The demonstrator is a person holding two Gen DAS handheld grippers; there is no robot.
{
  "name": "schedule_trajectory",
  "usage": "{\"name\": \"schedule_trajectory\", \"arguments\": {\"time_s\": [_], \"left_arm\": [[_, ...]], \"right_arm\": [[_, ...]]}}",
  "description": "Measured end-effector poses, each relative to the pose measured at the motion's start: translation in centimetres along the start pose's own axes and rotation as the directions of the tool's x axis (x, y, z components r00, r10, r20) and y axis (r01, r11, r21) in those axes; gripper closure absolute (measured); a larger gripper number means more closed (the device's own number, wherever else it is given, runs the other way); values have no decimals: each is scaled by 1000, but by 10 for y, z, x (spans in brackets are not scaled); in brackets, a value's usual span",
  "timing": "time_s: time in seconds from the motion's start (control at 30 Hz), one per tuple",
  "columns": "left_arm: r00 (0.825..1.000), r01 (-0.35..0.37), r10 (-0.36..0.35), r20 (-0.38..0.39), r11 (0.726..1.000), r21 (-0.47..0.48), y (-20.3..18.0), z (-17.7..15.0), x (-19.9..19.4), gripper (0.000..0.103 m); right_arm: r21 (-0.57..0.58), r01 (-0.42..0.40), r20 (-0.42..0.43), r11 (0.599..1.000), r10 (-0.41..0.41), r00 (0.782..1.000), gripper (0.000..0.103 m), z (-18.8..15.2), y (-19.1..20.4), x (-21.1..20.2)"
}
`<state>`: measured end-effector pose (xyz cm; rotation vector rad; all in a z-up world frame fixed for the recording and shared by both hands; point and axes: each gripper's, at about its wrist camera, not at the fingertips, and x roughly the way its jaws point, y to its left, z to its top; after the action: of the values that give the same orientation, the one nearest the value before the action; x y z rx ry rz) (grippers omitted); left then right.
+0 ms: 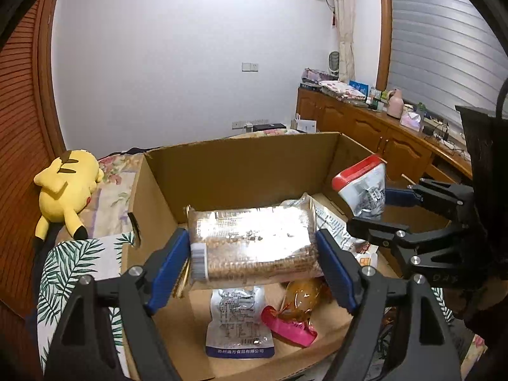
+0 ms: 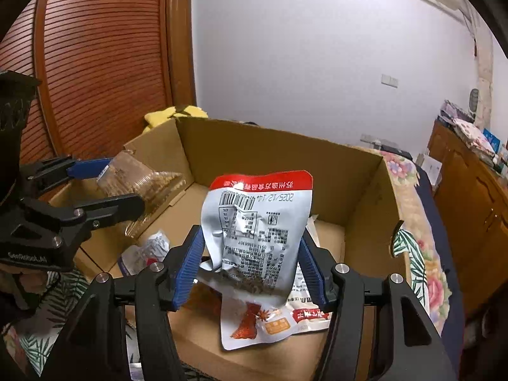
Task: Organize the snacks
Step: 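Carry both packs over the box and open both grippers to drop them, then move both grippers back to the snacks on the bed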
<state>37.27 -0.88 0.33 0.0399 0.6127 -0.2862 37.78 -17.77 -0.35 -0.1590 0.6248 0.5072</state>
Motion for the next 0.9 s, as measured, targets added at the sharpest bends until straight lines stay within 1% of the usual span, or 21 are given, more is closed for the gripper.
{"name": "schedule_trajectory", "arguments": {"time_s": [0.1, 0.23, 0.4, 0.53, 0.63, 0.73, 0.9], "left_arm": [[1000, -4, 4, 7, 1000, 7, -3, -1, -2, 22], [1000, -9, 9, 10, 1000, 4, -4, -1, -5, 20], [1000, -12, 12, 20, 1000, 0, -7, -3, -17, 20], [999, -13, 13, 33, 1000, 7, -11, -6, -36, 20], [999, -15, 14, 44, 1000, 14, -16, -9, -53, 20], [998, -13, 12, 60, 1000, 15, -20, -17, -74, 20], [998, -8, 6, 57, 1000, 28, -27, -31, -100, 20]], "right_arm": [[2, 10, -4, 1000, -10, 1000, 41, -1, 1, 5], [9, -1, 2, 1000, 1, 1000, 41, -4, 1, 1], [16, -27, 32, 1000, 27, 999, 41, -11, 6, -23], [6, -51, 63, 999, 50, 997, 41, -19, 17, -52], [1, -81, 71, 997, 81, 994, 41, -30, 30, -72], [4, -123, 69, 992, 123, 990, 41, -43, 41, -87], [7, -128, 37, 992, 127, 991, 41, -69, 58, -96]]}}
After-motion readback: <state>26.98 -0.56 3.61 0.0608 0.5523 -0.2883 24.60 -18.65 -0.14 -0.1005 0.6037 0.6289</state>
